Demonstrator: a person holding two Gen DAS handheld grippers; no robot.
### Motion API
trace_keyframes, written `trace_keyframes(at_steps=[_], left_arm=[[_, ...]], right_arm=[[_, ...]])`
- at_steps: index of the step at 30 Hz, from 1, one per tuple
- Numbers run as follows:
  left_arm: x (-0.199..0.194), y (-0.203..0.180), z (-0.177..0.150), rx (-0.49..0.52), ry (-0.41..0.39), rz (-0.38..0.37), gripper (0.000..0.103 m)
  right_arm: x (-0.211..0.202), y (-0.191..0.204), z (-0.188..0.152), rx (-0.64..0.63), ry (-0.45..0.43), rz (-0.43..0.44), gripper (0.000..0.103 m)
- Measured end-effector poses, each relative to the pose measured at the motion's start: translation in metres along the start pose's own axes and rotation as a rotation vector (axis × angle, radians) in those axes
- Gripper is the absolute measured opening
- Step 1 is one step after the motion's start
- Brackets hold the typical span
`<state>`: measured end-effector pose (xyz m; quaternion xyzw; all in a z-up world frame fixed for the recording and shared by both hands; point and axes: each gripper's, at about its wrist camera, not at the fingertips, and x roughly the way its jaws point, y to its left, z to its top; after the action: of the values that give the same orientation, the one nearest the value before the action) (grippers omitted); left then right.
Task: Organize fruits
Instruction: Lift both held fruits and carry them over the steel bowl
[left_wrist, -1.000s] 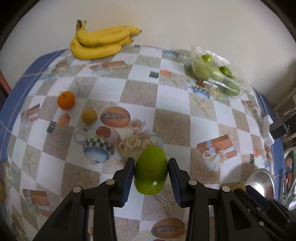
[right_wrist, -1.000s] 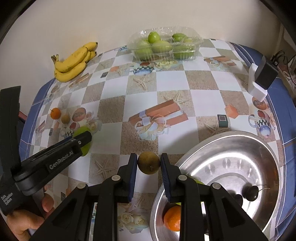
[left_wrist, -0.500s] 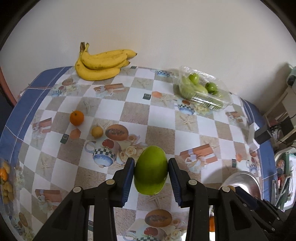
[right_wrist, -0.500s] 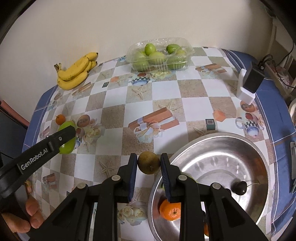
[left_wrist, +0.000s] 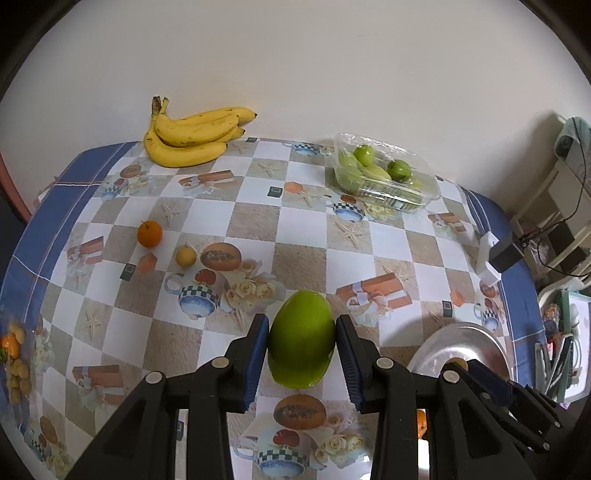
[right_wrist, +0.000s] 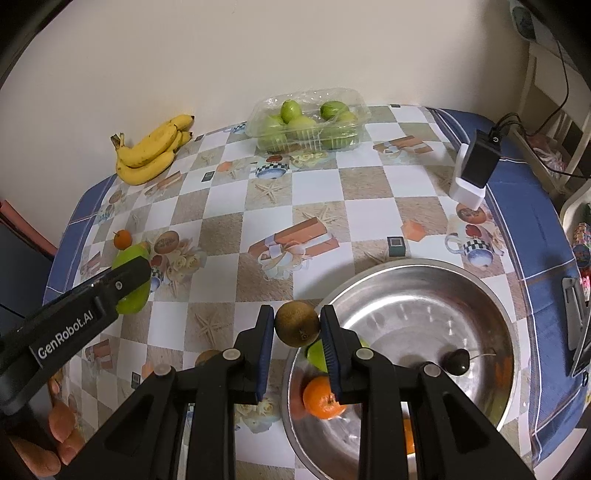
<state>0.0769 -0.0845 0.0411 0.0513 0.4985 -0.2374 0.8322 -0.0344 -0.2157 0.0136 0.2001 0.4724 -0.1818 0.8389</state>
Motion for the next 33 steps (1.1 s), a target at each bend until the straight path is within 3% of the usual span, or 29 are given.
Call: trace_keyframes(at_steps=[12,33], left_arm=[[-0.001,-0.03,-0.018,0.049,0.044,-0.041,0.04],[0.021,-0.137,-0.064,0.272,0.175,-0.155,0.04]], right_arm=[[-0.006,-0.031,-0.007,0.047,0.016,-0.011,0.027],[-0.001,-0.131,-0.016,0.257,0.057,-0.073,0.027]])
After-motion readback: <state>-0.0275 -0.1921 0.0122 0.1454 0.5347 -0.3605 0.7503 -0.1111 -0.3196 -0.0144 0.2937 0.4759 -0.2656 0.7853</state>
